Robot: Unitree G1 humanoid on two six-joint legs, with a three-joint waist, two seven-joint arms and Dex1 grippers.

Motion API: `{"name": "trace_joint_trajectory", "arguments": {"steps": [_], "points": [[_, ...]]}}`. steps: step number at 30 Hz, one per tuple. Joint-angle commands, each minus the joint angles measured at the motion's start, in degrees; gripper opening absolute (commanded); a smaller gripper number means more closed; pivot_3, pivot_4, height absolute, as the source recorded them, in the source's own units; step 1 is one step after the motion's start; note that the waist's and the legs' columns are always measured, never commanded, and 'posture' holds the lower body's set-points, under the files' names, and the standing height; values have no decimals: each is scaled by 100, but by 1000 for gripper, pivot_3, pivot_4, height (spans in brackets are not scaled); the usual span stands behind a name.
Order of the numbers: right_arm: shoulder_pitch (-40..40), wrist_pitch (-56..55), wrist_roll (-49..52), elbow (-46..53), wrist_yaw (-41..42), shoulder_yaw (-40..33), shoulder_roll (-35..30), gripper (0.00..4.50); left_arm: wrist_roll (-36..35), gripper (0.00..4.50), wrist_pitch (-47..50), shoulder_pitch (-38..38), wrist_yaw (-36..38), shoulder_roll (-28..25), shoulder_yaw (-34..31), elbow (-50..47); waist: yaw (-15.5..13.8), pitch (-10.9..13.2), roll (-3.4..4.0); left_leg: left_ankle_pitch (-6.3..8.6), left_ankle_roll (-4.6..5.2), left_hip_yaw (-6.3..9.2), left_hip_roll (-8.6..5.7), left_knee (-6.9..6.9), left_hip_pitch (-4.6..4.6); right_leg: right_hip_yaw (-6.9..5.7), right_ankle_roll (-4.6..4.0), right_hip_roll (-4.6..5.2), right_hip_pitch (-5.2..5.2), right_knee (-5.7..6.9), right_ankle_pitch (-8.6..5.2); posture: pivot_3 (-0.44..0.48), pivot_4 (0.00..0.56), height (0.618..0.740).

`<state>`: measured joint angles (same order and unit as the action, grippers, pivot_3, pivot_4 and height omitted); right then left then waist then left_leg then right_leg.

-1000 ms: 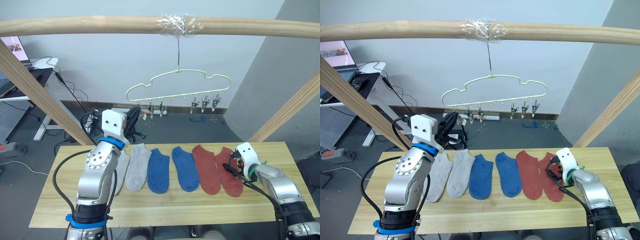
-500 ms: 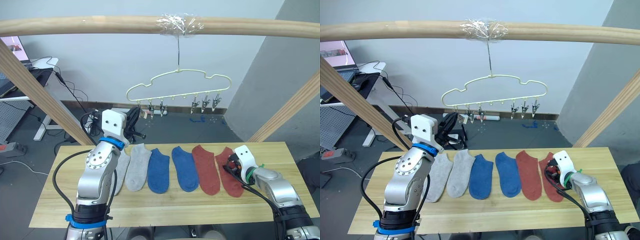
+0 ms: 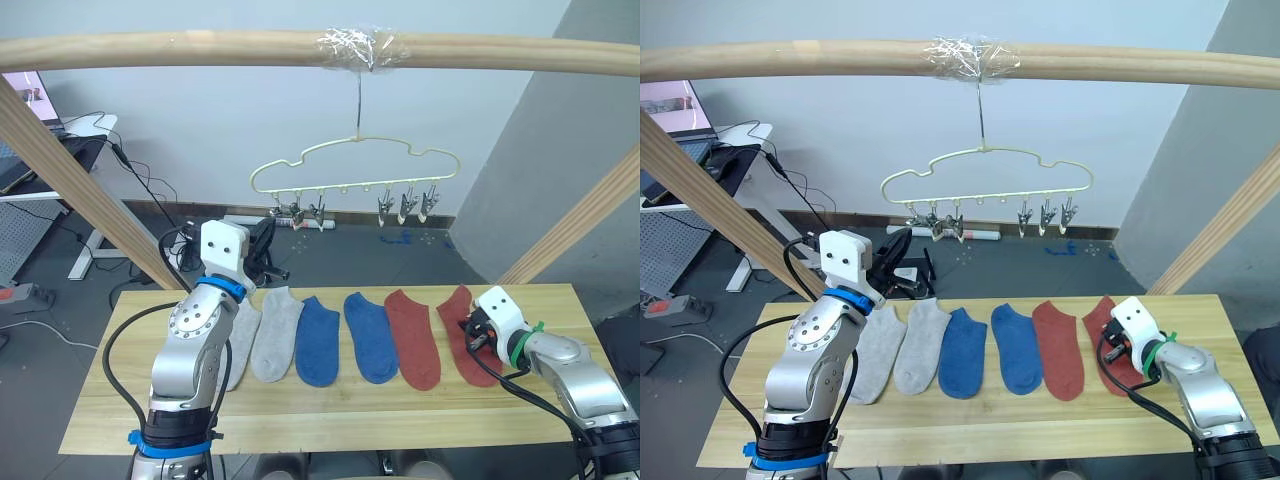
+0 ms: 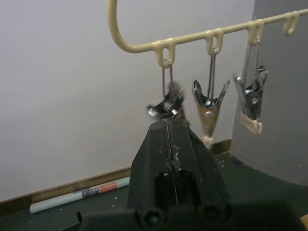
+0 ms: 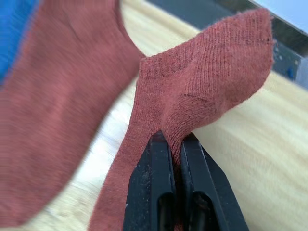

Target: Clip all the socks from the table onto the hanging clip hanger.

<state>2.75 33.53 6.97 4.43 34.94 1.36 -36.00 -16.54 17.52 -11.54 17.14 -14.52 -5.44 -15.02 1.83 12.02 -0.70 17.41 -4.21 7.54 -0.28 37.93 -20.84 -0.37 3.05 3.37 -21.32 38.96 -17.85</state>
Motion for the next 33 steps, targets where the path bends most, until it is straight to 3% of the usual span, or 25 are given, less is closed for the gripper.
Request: {"name": "trace_joint_trajectory", "arguments": {"steps": [1,13,16,28,33], "points": [[-29,29,64,254,33,-110,-25,15,-43,0,-96,-26,33,-44,-90,-208,-3,0,0,0,0,0,0,0,-1,0,0,0,0,-1,0,-27,202,740],[101,291,206,606,63,-198,-90,15,-43,0,-158,28,134,-108,-96,-227,-2,1,0,0,0,0,0,-1,-1,0,0,0,-1,-1,0,-34,198,740],[86,281,203,587,63,-190,-86,0,-79,518,-178,40,169,-79,-80,-273,-3,1,0,0,0,1,0,-1,-1,-1,0,0,-1,-2,0,-32,196,740],[84,254,200,511,77,-171,-77,0,263,4030,-355,61,-196,129,18,-310,-5,2,0,0,0,1,0,-1,-1,0,0,0,0,-2,0,-34,193,740],[49,243,195,475,107,-166,-95,0,301,4030,-552,-75,-230,278,70,-32,-6,2,-1,0,0,0,0,-1,-1,-1,0,0,0,-2,0,-38,190,740]]}}
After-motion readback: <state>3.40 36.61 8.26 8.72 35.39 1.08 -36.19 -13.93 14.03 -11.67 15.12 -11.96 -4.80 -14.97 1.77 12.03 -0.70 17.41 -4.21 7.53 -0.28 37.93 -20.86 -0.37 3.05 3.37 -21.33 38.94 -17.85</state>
